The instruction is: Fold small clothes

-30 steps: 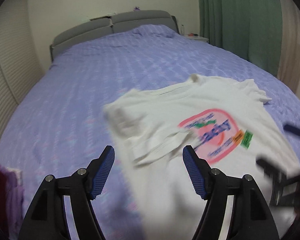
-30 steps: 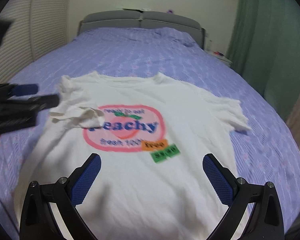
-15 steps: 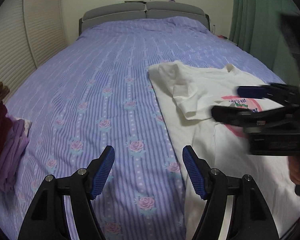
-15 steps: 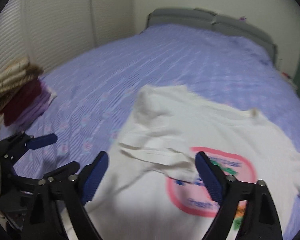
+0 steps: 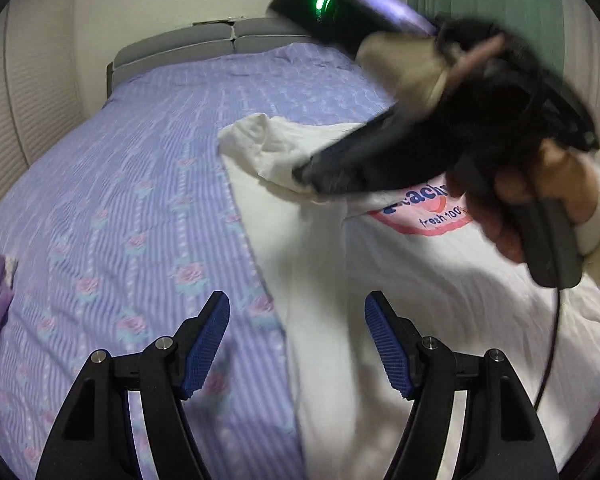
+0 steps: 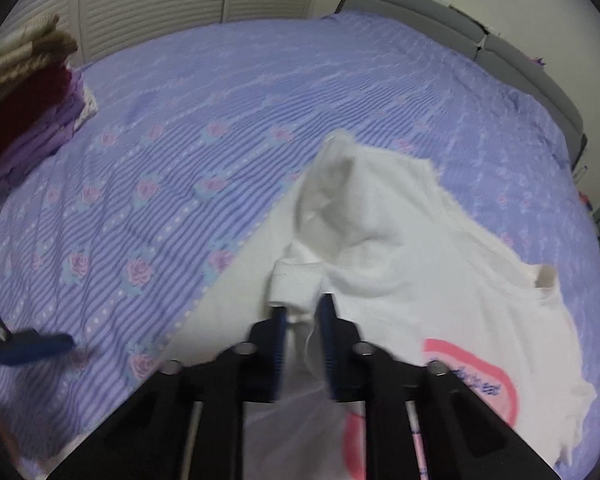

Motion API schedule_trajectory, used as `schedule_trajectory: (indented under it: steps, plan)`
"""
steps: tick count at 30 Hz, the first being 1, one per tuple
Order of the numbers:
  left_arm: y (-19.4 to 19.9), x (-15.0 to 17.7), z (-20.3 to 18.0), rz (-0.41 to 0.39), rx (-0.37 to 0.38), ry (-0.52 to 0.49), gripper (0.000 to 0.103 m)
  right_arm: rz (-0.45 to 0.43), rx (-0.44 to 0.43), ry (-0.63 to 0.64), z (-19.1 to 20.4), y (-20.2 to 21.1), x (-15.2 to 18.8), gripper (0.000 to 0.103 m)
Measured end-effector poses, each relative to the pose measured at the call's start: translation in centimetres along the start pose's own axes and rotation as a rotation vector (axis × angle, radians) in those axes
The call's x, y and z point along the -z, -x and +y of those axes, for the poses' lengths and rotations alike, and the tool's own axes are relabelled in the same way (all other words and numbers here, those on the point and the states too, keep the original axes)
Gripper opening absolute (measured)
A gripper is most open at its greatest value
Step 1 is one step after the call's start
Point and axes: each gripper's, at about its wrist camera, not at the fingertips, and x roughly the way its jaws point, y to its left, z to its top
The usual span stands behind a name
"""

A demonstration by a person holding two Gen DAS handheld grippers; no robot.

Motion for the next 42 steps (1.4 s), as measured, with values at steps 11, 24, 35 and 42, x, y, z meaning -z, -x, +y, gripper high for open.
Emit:
schedule_trajectory:
  steps: [11,24,35,42]
  plan:
    - [-5.8,-4.8,-0.8,0.063,0.045,-0.058,0.068,-0.022,0.072,-0.189,-9.8,0.3,-0.7,0.013]
    - [-3.0,-2.0,2.5,0.067,-0.001,0.011,0.067,-0.114,-0.257,-0.045,-3.0,2.1,0.4,0.042]
    - [-2.5,-1.9,2.6,0.047,0.033,0.009,0.067,0.018,-0.138,0.085,0.5,-1.9,-0.4,0.036]
    - [-3.4,-3.7,0.3,0.008,0.05,-0.071,0.067,-0.031,-0.07,0.01,-3.9,0.0,-0.7,0.009]
